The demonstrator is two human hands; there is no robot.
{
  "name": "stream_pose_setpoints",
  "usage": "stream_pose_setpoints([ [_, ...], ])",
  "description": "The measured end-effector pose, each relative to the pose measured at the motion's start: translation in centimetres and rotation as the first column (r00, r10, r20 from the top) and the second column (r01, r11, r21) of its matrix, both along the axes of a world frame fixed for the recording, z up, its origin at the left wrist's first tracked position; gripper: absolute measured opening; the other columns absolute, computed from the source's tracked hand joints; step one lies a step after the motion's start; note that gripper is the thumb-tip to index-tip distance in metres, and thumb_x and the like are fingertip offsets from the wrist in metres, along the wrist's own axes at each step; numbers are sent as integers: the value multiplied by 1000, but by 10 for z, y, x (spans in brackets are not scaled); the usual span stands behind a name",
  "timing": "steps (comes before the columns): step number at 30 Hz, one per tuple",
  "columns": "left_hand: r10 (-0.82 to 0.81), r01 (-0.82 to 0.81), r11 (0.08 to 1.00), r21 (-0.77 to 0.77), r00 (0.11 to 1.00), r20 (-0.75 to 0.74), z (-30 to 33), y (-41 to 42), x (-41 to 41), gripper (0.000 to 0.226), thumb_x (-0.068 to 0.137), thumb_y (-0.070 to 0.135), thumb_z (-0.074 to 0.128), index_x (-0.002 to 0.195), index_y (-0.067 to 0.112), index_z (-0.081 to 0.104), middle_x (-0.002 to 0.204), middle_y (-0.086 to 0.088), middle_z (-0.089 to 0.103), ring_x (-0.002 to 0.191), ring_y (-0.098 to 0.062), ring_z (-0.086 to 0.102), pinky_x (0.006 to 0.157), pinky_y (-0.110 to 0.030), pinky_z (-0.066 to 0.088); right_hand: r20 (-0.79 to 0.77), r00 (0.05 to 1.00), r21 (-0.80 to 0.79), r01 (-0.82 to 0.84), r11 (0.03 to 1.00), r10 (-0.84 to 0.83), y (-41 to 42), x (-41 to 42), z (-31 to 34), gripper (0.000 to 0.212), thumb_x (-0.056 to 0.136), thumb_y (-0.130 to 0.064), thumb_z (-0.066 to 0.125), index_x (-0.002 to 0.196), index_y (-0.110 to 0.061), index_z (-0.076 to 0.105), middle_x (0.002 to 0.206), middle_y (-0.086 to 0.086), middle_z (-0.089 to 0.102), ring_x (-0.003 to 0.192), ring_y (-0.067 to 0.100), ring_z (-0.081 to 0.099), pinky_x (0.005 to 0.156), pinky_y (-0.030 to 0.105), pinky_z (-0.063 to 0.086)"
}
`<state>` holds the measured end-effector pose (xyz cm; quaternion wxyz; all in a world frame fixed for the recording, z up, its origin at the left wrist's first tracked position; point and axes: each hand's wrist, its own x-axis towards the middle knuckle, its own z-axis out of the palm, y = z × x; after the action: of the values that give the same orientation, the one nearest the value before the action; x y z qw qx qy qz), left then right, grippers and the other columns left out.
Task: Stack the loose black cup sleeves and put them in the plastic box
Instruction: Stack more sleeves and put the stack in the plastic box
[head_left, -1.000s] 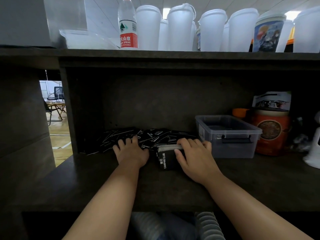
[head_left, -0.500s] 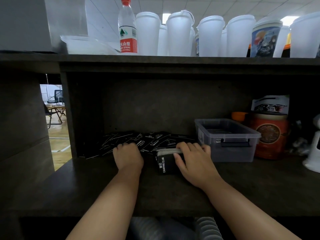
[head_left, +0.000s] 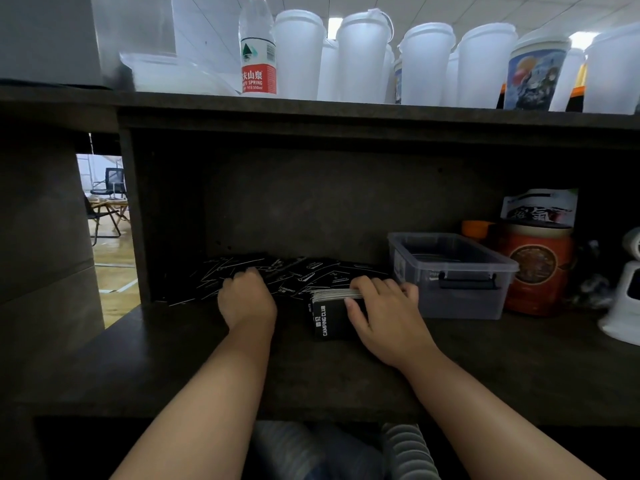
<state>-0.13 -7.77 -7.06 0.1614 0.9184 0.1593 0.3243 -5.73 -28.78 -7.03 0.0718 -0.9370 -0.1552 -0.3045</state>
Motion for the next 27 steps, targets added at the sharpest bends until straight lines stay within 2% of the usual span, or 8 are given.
stream_pose_setpoints([
  [5,-111,187,957,-222,943,314,3,8,0,25,99,13,44,116,7,61,109,-13,62,103,-28,54,76,-34,42,0,1000,6,0,1000,0,0,-2,1,45,99,-49,28,137,-28,39,122,-7,60,114,13,51,102,38,26],
  [11,-621,647,732,-213,762,183,3,-3,-8,25,96,13,50,87,30,67,86,2,68,83,-15,61,77,-30,46,22,1000,19,13,1000,-14,0,1,1,54,98,-51,31,147,-28,31,155,-2,26,139,14,28,109,41,25],
  [14,-644,661,666,-347,743,181,4,-2,-11,31,99,29,48,75,29,68,68,-3,66,69,-18,62,76,-35,50,30,999,-13,12,1000,-12,1,2,0,62,91,-56,15,134,-27,48,138,-5,49,130,15,37,103,41,28],
  [17,-447,472,833,-290,882,152,5,1,-7,27,98,32,46,85,25,69,82,-2,69,79,-18,63,72,-32,49,26,1000,-15,17,1000,-16,2,3,0,60,89,-56,11,124,-28,51,116,-9,60,111,13,50,98,38,29],
  [19,-295,308,933,-189,951,94,3,3,-1,22,95,29,51,112,22,63,111,-5,66,102,-22,58,80,-34,48,27,999,-18,21,1000,-21,1,3,0,58,90,-56,12,122,-29,50,114,-9,60,108,13,50,97,38,28],
  [21,-278,265,955,-134,957,-86,0,3,4,52,94,37,52,142,20,40,144,-5,46,130,-26,37,101,-39,36,22,999,-13,24,1000,-23,1,3,0,57,90,-56,12,122,-29,50,113,-8,60,107,14,50,97,38,29],
  [24,-323,312,946,-86,895,-307,-3,-2,8,74,95,46,46,155,25,8,157,-5,26,142,-28,15,113,-41,17,17,1000,-13,26,1000,-26,2,2,-1,57,90,-56,13,122,-28,51,113,-8,60,107,14,50,96,39,29],
  [27,-263,273,962,-17,907,-329,-3,-3,10,74,93,49,49,153,21,16,153,-9,32,140,-30,21,112,-42,19,5,1000,-14,19,1000,-19,0,2,-1,55,91,-56,14,122,-28,50,114,-8,59,107,14,50,96,39,29],
])
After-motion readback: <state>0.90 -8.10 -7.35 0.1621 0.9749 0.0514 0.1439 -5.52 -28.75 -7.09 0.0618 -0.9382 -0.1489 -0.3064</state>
